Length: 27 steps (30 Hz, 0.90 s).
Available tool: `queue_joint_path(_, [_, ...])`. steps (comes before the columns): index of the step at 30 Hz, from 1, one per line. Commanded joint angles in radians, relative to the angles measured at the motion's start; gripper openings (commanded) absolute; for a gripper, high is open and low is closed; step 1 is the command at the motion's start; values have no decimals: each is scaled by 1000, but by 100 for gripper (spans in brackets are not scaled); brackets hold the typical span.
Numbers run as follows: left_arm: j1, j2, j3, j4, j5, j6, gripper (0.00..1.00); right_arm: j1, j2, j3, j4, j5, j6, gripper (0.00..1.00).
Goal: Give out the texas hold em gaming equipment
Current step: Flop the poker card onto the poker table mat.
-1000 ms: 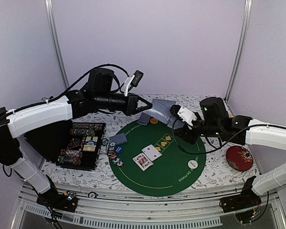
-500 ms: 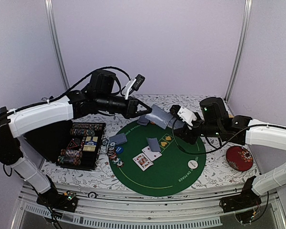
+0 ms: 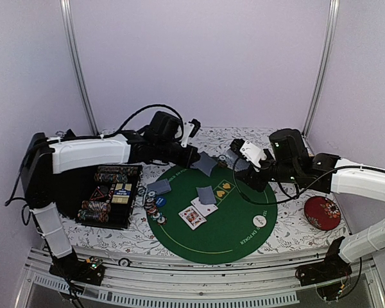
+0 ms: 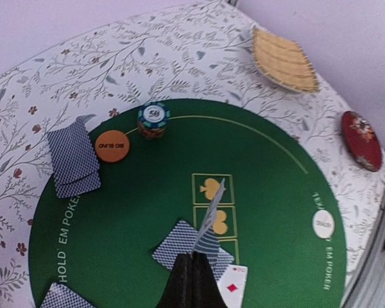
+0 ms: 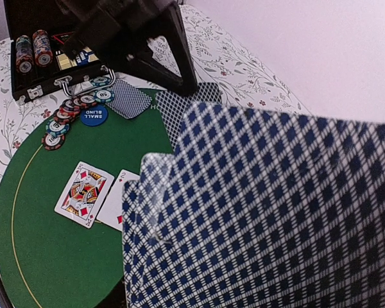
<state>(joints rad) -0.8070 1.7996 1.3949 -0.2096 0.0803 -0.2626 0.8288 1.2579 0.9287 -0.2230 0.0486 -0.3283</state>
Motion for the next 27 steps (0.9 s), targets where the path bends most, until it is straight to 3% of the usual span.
queue_joint_path(1, [-5, 89, 71, -69, -121, 43, 0, -14, -18, 23, -27, 31, 25, 44])
queue_joint_path(7, [-2, 116, 50, -67, -235, 53, 0, -15, -29, 9, -21, 14, 31, 44])
queue_joint_path(17, [-49, 221, 104, -155, -664, 199, 0, -15, -19, 12, -15, -5, 26, 44])
queue_joint_path(23, [-104, 290, 119, -171, -724, 251, 0, -15, -14, 13, -13, -11, 28, 44])
queue_joint_path(27, [-141, 346, 142, -179, -844, 307, 0, -15, -14, 15, -15, -18, 31, 44])
